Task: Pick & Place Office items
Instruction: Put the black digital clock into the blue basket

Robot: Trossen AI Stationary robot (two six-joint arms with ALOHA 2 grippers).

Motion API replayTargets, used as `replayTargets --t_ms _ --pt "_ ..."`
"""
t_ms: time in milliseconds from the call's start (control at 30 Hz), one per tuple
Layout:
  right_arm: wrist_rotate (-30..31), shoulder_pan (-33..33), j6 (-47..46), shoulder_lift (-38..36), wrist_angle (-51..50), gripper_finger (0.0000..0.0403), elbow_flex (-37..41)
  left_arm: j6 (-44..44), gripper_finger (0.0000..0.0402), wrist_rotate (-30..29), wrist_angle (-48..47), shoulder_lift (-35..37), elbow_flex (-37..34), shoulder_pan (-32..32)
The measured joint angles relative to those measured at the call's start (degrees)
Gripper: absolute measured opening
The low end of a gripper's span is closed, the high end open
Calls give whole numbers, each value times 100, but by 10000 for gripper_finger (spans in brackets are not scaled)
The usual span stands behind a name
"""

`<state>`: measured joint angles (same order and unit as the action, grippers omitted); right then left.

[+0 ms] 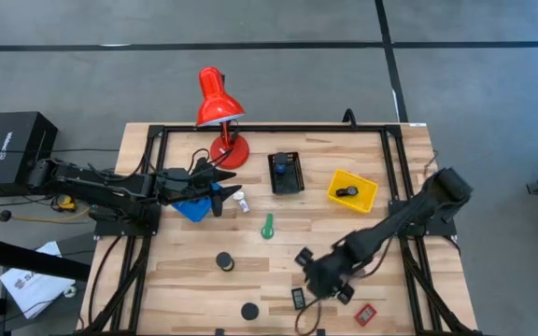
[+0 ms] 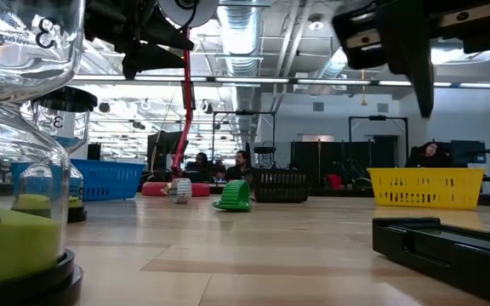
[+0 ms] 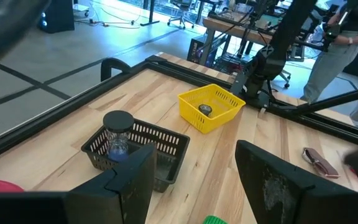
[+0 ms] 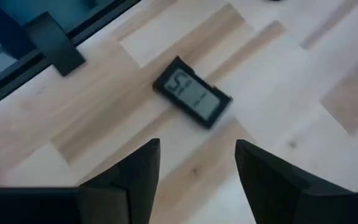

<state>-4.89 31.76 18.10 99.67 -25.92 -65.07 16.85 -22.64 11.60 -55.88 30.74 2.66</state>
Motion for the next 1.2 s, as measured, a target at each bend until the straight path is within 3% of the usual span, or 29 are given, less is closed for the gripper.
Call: replayTargets --t_ms 100,300,500,667,1200 --pt "7 104 265 618 -455 198 -690 8 214 -1 0 0 0 19" --pt "36 229 1666 1703 -1504 198 -1969 8 214 0 0 0 0 146" --pt "490 156 2716 2348 -2322 198 -2846 -1 214 0 2 0 0 190" --pt "487 109 3410 2438 -2312 198 -2988 -7 214 0 7 0 0 188" --pt "267 69 4392 2536 -2399 198 -2980 -7 214 0 11 0 0 188"
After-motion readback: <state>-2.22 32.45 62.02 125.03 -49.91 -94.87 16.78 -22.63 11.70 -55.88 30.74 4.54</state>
